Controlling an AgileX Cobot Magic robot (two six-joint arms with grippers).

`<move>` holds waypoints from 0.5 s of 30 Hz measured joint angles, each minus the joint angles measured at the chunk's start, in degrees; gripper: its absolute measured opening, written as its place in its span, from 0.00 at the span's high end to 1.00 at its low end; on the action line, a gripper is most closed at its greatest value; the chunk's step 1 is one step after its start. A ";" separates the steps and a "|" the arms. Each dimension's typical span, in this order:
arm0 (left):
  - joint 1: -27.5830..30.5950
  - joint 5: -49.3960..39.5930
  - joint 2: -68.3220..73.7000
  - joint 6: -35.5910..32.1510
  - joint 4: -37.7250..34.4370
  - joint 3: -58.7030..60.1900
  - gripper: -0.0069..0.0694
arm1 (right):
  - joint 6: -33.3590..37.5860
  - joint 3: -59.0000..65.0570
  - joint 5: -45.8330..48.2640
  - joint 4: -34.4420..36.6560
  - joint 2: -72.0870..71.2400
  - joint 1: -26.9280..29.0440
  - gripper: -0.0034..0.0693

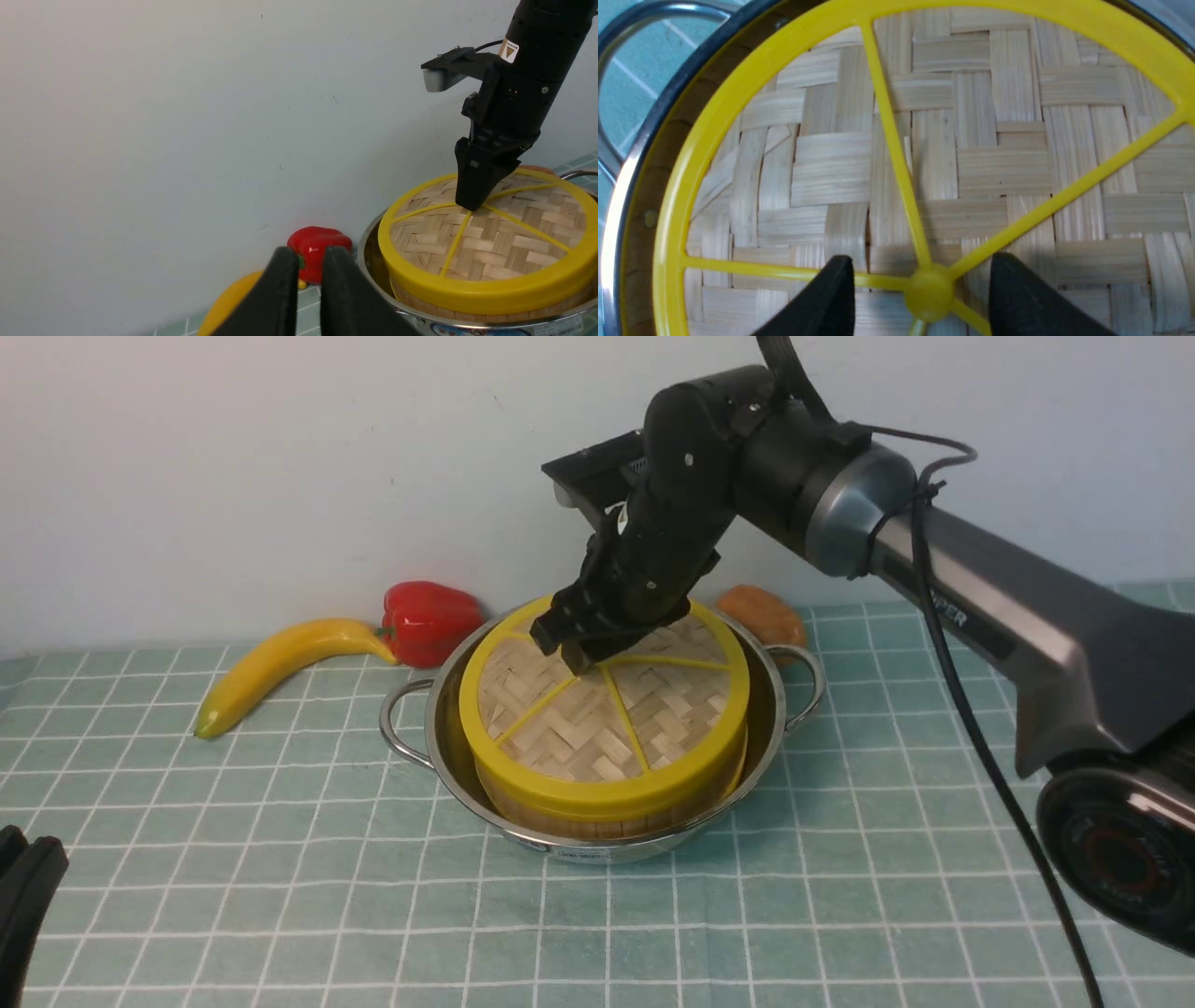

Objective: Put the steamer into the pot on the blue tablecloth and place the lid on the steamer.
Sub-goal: 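Place the bamboo steamer lid onto the steamer basket in the pot with the right gripper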

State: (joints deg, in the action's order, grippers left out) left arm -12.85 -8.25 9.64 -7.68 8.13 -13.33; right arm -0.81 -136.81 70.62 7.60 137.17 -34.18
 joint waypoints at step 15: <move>0.00 0.00 0.00 0.00 0.00 0.00 0.78 | -1.81 -2.41 -0.71 -0.30 -32.55 4.87 0.38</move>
State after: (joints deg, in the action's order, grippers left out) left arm -12.85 -8.25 9.64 -7.68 8.13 -13.33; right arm -2.62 -139.22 69.90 7.29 104.62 -29.31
